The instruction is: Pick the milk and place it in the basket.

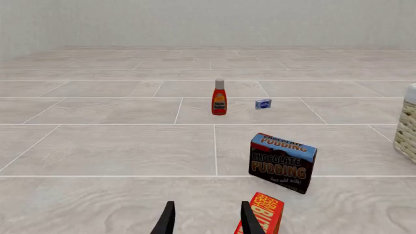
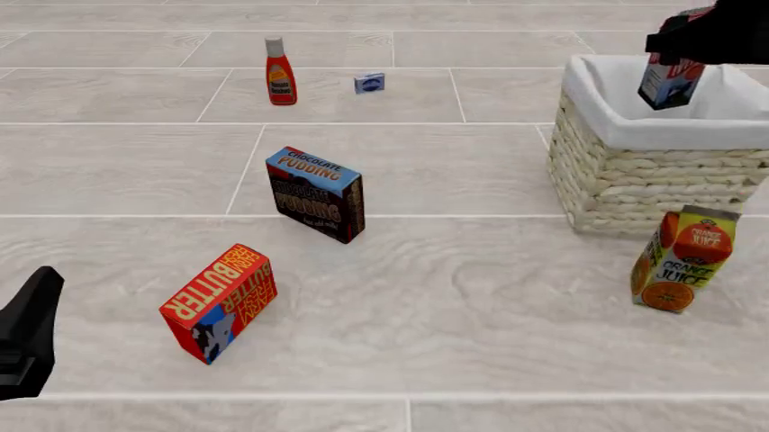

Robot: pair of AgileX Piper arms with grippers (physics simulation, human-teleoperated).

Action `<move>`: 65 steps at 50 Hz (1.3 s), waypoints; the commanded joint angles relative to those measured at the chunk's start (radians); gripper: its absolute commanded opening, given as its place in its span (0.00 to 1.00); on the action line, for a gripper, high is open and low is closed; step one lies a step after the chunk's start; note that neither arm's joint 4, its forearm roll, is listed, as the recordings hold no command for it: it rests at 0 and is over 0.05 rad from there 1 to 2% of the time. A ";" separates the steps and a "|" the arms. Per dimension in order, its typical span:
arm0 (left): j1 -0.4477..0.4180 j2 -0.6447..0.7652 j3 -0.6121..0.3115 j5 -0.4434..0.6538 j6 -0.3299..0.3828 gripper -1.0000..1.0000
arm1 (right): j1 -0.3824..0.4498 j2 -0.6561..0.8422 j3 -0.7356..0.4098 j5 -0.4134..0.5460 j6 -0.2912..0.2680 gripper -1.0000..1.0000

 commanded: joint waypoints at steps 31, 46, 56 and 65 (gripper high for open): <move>0.000 0.000 0.000 0.000 0.000 1.00 | -0.005 0.106 -0.036 -0.029 0.049 0.00; 0.000 0.000 0.000 0.000 0.000 1.00 | -0.008 0.095 -0.021 -0.034 0.045 0.00; 0.000 0.000 0.000 0.000 0.000 1.00 | -0.009 0.093 -0.026 -0.028 0.042 1.00; 0.000 0.000 0.000 0.000 0.000 1.00 | -0.011 0.085 -0.027 -0.023 0.036 1.00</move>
